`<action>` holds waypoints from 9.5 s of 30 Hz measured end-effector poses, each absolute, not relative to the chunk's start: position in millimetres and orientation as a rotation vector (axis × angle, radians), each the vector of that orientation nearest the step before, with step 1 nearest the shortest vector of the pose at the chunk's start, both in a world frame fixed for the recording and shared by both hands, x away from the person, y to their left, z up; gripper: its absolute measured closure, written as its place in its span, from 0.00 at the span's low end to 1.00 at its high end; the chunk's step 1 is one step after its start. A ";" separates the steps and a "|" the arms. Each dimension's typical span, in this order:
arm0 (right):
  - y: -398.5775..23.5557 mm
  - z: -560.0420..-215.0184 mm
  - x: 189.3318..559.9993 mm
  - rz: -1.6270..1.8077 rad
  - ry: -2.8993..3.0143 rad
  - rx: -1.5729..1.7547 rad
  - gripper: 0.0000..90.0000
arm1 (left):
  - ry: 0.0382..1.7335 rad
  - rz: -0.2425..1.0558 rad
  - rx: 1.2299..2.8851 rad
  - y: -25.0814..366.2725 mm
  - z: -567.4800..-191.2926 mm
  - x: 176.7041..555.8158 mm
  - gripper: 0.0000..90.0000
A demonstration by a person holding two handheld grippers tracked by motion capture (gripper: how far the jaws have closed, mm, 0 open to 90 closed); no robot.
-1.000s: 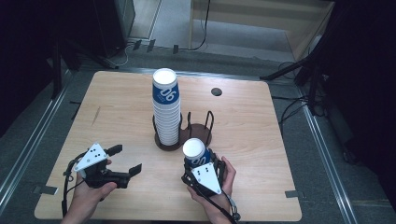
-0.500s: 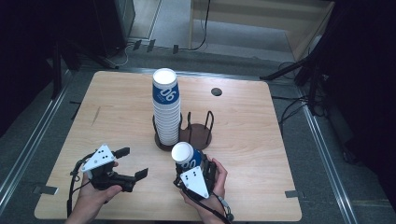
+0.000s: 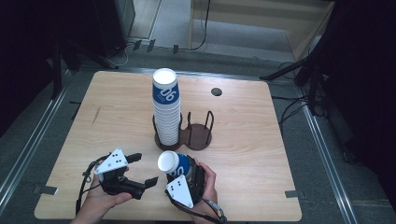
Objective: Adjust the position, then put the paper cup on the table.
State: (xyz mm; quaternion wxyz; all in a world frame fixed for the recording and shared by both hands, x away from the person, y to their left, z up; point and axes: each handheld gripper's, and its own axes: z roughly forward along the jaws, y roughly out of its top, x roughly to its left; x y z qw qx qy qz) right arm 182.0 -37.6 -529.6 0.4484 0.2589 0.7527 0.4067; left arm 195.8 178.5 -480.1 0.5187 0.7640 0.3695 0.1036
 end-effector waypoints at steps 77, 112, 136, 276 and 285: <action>-29.8 -513.9 173.3 1.146 1.801 0.755 0.02 | 0.859 0.443 1.462 213.2 -485.4 198.6 0.31; -27.2 -482.7 178.6 1.502 1.679 1.398 0.00 | 0.851 0.472 1.398 213.1 -489.2 198.2 0.32; -15.6 -474.5 181.7 1.846 1.418 1.834 0.00 | 0.845 0.499 1.354 206.6 -495.2 199.8 0.32; -59.2 -487.5 226.3 2.224 1.022 1.999 0.16 | 1.126 0.458 1.409 254.0 -513.8 202.2 0.00; -64.0 -484.8 223.4 2.057 1.115 1.870 0.16 | 1.167 0.486 1.417 266.2 -522.3 204.9 0.00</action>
